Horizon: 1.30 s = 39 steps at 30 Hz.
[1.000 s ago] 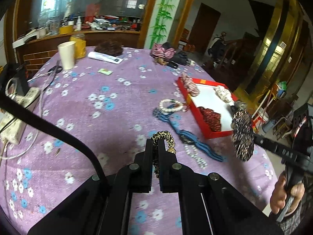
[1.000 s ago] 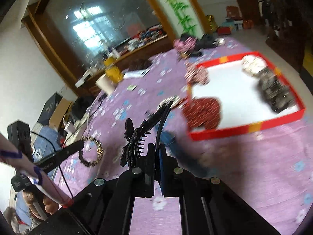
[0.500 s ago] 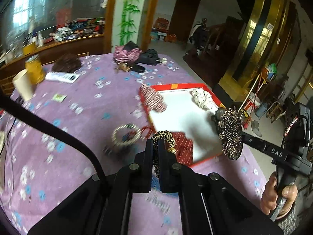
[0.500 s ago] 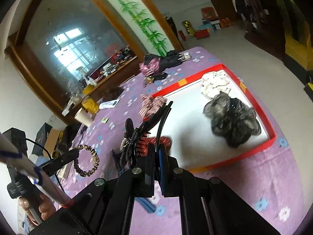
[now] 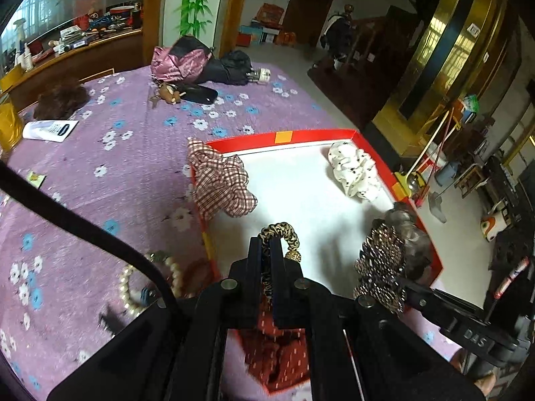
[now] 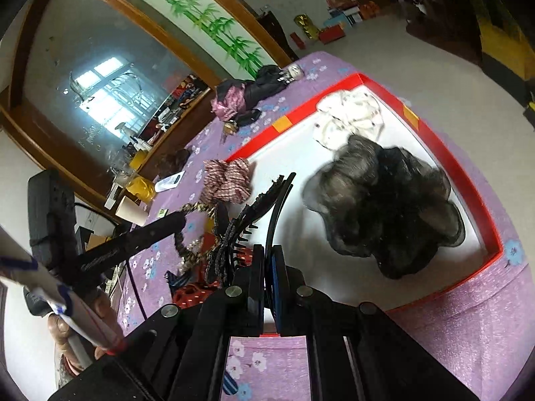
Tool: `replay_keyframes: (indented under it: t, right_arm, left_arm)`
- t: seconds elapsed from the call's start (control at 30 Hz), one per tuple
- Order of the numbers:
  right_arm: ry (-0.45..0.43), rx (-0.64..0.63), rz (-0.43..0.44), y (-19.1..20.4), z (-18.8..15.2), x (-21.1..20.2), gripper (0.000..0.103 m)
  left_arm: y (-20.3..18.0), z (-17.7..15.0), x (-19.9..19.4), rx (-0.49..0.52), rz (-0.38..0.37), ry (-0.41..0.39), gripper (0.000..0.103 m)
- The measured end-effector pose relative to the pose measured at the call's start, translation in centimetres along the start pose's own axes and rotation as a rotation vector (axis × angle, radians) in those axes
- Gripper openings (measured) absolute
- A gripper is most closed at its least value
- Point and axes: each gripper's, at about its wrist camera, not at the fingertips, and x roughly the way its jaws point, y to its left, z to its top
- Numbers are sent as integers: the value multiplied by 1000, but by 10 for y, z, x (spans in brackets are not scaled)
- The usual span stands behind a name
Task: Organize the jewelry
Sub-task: 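Carry the bracelet and claw clip into the red tray and open both tools, then withdraw both tools from the tray toward the watch and pearl bracelets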
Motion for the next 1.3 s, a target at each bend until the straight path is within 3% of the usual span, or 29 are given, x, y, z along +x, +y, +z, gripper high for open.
replay_keyframes:
  t: [0.37,0.43,0.5,0.53,0.63,0.73,0.8,1.03,1.3]
  right_arm:
    - [4,26,-40,-15,-1,6,4]
    - [-3,19,-57,-15,0,6,4]
    - [-9,18,-71,-16,0,6,5]
    - [-12,18,-76,-16,0,5,6]
    - [-35,7,-91,-14,0,2,13]
    - [-68,-17,-104,-7,-1,-5,39]
    - [-86,-37,-116,0,-2,-11,42]
    - [-109,-90,-112,24,-21,-32,45]
    - [-77,-134,-107,44,-58,-43,48]
  left_arm:
    - [9,-2,26,-27,26,34,6]
    - [10,-2,24,-34,20,24,15]
    - [11,-2,19,-39,9,10,32]
    - [12,-3,16,-41,5,1,34]
    - [13,-4,5,-42,-5,-9,36]
    - [17,-8,-12,-54,-25,-21,38]
    - [21,-14,-28,-56,-24,-39,44]
    - [47,-55,-83,-99,51,-78,48]
    - [96,-121,-122,-183,195,-111,52]
